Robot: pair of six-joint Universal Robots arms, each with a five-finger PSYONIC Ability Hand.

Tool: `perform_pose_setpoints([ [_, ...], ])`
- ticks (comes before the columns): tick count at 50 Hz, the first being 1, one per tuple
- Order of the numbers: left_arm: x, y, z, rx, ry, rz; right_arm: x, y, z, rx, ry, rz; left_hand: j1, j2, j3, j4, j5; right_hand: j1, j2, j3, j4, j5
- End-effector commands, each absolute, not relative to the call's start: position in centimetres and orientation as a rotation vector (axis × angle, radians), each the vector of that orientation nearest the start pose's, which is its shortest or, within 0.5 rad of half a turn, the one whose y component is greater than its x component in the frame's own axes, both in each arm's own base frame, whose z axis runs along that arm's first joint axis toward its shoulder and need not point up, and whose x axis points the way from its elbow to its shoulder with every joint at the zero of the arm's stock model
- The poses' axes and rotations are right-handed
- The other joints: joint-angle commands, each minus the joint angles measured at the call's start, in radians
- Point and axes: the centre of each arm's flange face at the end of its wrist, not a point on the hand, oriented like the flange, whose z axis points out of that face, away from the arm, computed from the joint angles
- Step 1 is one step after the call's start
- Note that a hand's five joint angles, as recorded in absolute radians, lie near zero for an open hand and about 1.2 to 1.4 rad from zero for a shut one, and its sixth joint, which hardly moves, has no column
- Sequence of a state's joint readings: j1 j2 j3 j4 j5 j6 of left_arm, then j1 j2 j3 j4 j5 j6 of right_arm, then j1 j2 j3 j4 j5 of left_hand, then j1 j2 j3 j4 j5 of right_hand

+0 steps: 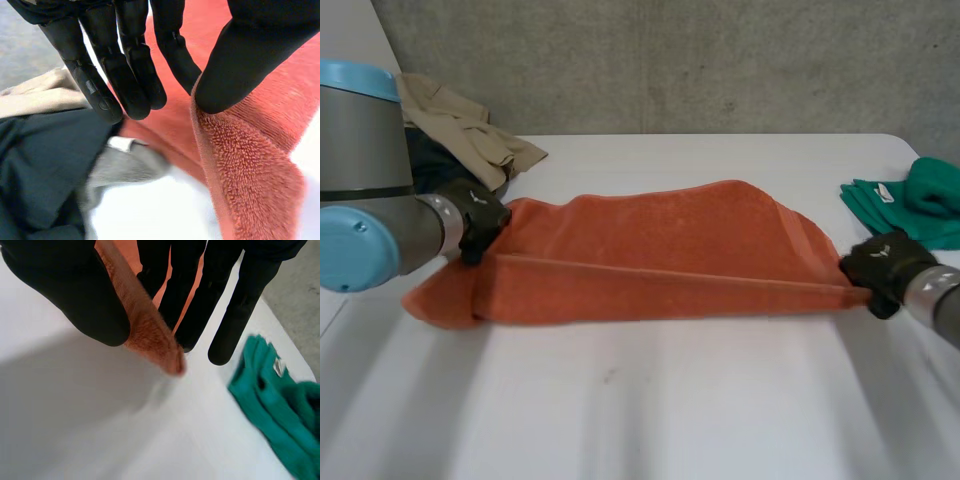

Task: Fold the laundry.

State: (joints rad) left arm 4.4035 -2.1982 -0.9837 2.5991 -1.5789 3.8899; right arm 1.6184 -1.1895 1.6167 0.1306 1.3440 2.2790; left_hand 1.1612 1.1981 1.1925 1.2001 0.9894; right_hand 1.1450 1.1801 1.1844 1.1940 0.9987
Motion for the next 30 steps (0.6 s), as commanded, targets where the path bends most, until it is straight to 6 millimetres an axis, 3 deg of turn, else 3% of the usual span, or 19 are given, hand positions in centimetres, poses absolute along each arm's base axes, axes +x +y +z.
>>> perform_pose_setpoints([
  [1, -24.2, -26.2, 21.0, 1.65, 2.319, -1.123, 12.0, -26.9, 20.3, -2.038, 2.532, -1.173, 0.235, 0.198, 0.204, 0.196, 0.232, 0.251, 0.216, 0.212, 0.202, 0.223],
  [3, -24.1, -24.5, 20.6, 1.748, 2.309, -1.06, 11.8, -27.4, 20.8, -1.971, 2.545, -1.245, 0.235, 0.198, 0.204, 0.196, 0.232, 0.251, 0.216, 0.212, 0.202, 0.223],
  [7, -23.9, -23.1, 19.6, 1.848, 2.276, -0.987, 11.6, -27.9, 20.5, -1.862, 2.583, -1.262, 0.235, 0.198, 0.204, 0.196, 0.232, 0.251, 0.216, 0.212, 0.202, 0.223],
  [12, -23.7, -23.7, 18.8, 1.829, 2.255, -0.974, 11.6, -28.6, 19.6, -1.884, 2.572, -1.222, 0.235, 0.198, 0.204, 0.196, 0.232, 0.251, 0.216, 0.212, 0.202, 0.223],
  [19, -24.6, -27.1, 18.0, 1.685, 2.224, -1.081, 13.5, -31.2, 18.5, -1.86, 2.544, -1.285, 0.235, 0.198, 0.204, 0.196, 0.232, 0.251, 0.216, 0.212, 0.202, 0.223],
  [25, -26.7, -31.5, 18.4, 1.569, 2.104, -1.314, 15.1, -35.6, 19.0, -1.59, 2.562, -1.59, 0.235, 0.198, 0.204, 0.196, 0.232, 0.251, 0.216, 0.212, 0.202, 0.223],
  [30, -28.3, -34.6, 18.6, 1.504, 2.006, -1.468, 16.4, -38.3, 18.8, -1.489, 2.512, -1.775, 0.235, 0.198, 0.204, 0.196, 0.232, 0.251, 0.216, 0.212, 0.202, 0.223],
])
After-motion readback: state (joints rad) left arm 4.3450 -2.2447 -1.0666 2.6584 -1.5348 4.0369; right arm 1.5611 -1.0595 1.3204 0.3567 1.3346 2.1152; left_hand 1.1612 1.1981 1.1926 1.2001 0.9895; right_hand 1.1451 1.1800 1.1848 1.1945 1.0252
